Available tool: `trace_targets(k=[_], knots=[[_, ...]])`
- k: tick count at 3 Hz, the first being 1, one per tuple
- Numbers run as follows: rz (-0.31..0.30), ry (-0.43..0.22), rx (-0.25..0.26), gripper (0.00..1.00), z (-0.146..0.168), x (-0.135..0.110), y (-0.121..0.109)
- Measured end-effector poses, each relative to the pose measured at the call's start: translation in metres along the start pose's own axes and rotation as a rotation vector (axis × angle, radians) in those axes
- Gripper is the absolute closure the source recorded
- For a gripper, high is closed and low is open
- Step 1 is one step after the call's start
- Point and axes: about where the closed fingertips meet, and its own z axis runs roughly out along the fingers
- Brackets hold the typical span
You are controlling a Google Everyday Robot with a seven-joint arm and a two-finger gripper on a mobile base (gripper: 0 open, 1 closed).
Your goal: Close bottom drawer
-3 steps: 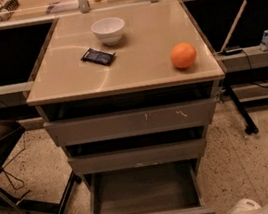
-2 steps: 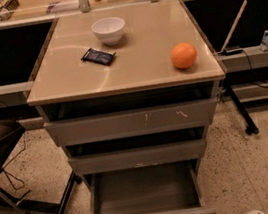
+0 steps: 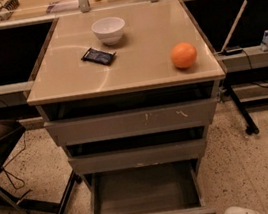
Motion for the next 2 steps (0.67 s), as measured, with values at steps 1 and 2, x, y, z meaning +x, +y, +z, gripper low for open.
trace_targets(k=[1,2], knots=[[-0.217,-0.063,0.004,0.0,-0.0129,-0.0627,-0.0136],[-0.277,-0.068,0.0,0.0,-0.0105,-0.0658,-0.0104]])
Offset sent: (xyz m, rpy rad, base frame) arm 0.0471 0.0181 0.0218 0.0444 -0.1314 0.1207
